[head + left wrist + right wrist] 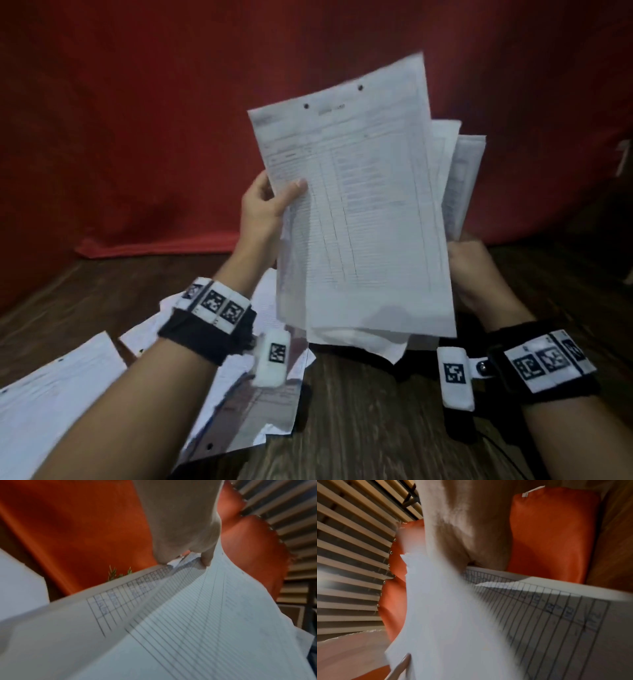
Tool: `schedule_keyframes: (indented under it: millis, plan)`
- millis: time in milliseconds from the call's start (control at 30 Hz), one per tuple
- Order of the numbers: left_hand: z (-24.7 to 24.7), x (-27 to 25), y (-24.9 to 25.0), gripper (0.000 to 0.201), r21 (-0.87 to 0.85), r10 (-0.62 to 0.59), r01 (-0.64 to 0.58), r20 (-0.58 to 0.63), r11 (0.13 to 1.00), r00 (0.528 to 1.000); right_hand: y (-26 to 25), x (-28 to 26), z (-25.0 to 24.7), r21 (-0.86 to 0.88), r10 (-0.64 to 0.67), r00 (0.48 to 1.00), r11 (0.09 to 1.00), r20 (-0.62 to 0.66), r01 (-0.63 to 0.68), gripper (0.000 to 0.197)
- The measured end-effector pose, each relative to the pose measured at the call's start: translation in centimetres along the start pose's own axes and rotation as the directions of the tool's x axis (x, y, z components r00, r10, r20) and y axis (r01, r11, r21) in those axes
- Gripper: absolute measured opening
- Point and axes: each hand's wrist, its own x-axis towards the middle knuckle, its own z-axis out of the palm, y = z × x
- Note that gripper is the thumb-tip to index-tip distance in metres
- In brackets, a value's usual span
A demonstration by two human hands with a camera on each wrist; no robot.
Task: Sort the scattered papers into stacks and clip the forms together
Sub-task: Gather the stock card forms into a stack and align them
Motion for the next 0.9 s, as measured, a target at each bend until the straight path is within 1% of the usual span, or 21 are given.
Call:
schedule_keyframes:
  millis: [67,133,167,200,267,300,333,367,400,433,467,500,533,600,667,700,767,800,833,900]
  plan:
    - [1.1,-0.7,-1.0,0.029,-0.015,-0.054,0.054,0.011,0.998,0.999,0.0,-0.5,0.1,-0.03,-0.049,0.996,0.998,0.073,0.051,0.02]
    - [2.0,-1.3,-1.8,0.023,0.022,-0.067,0.066,0.029,0.998,0.997,-0.1,-1.0,0.2,-0.045,-0.072,0.983,0.996,0.168,0.08,0.042]
    - [2.2,-1.5,-2.2,0.021,0.04,-0.056,0.056,0.018,0.998,0.998,-0.2,-1.1,0.4,-0.048,-0.056,0.982,0.997,0.182,0.066,0.049]
    - [2.5,-1.8,-2.4,0.022,0.05,-0.033,0.033,-0.01,0.998,0.999,-0.2,-1.0,0.5,-0.057,-0.048,0.983,0.997,0.18,0.059,0.048]
    - [2.8,-2.0,-2.6,0.026,0.071,0.03,-0.023,-0.098,0.997,0.995,-0.4,-0.7,0.7,-0.066,-0.023,0.99,0.997,0.138,0.033,0.027]
    - [2.9,-2.2,-2.6,0.027,0.082,0.055,-0.045,-0.128,0.996,0.99,-0.8,-0.8,0.9,-0.04,-0.008,0.993,0.999,0.121,0.012,0.02]
    - [3.0,-2.3,-2.8,0.028,0.087,0.068,-0.056,-0.136,0.995,0.988,-1.1,-0.9,1.0,0.024,0.003,0.992,1.0,0.128,-0.007,0.026]
    - [3.0,-2.5,-2.8,0.032,0.084,0.064,-0.054,-0.123,0.995,0.99,-1.4,-1.1,1.0,0.118,0.009,0.988,0.993,0.152,-0.027,0.042]
    - [2.9,-2.6,-2.9,0.041,0.078,0.05,-0.043,-0.093,0.996,0.994,-1.4,-1.1,0.8,0.183,-0.008,0.986,0.983,0.165,-0.022,0.056]
    - [2.7,-2.6,-3.1,0.054,0.073,0.032,-0.028,-0.053,0.997,0.998,-1.4,-1.1,0.5,0.234,-0.039,0.985,0.972,0.169,-0.002,0.065]
    - [2.3,-2.6,-3.2,0.064,0.065,0.016,-0.015,-0.014,0.998,1.0,-1.2,-1.1,0.3,0.259,-0.078,0.982,0.965,0.17,0.032,0.072]
    - [1.9,-2.4,-3.3,0.071,0.062,-0.005,0.004,0.016,0.998,1.0,-0.8,-0.9,0.1,0.267,-0.114,0.979,0.962,0.167,0.066,0.076]
    - [1.5,-2.2,-3.3,0.073,0.054,-0.029,0.027,0.034,0.998,0.999,-0.6,-0.8,0.0,0.252,-0.126,0.98,0.964,0.151,0.085,0.077]
    - [1.1,-2.0,-3.3,0.065,0.03,-0.081,0.079,0.053,0.996,0.995,-0.4,-0.9,0.3,0.202,-0.117,0.989,0.975,0.094,0.096,0.07]
    - [1.4,-2.1,-3.5,0.056,0.0,-0.134,0.135,0.098,0.991,0.986,0.0,-0.9,1.0,0.168,-0.113,0.992,0.98,0.048,0.103,0.05]
    - [1.6,-2.4,-3.6,0.051,-0.011,-0.163,0.166,0.12,0.986,0.979,0.2,-1.2,1.5,0.18,-0.1,0.994,0.979,0.042,0.091,0.042]
    - [2.1,-2.9,-3.9,0.036,-0.014,-0.187,0.19,0.127,0.982,0.974,0.6,-1.6,2.1,0.204,-0.073,0.997,0.977,0.018,0.068,0.039]
    - [2.3,-3.0,-3.9,0.029,-0.028,-0.177,0.182,0.113,0.983,0.978,0.7,-1.7,2.2,0.207,-0.077,0.997,0.975,0.001,0.075,0.04]
    - [2.3,-2.9,-3.7,0.025,-0.059,-0.163,0.17,0.098,0.984,0.982,0.6,-1.7,2.2,0.213,-0.085,0.996,0.974,-0.004,0.084,0.04]
    - [2.0,-2.6,-3.3,0.024,-0.136,-0.141,0.152,0.084,0.979,0.986,0.2,-1.7,2.0,0.251,-0.096,0.995,0.964,0.022,0.088,0.04]
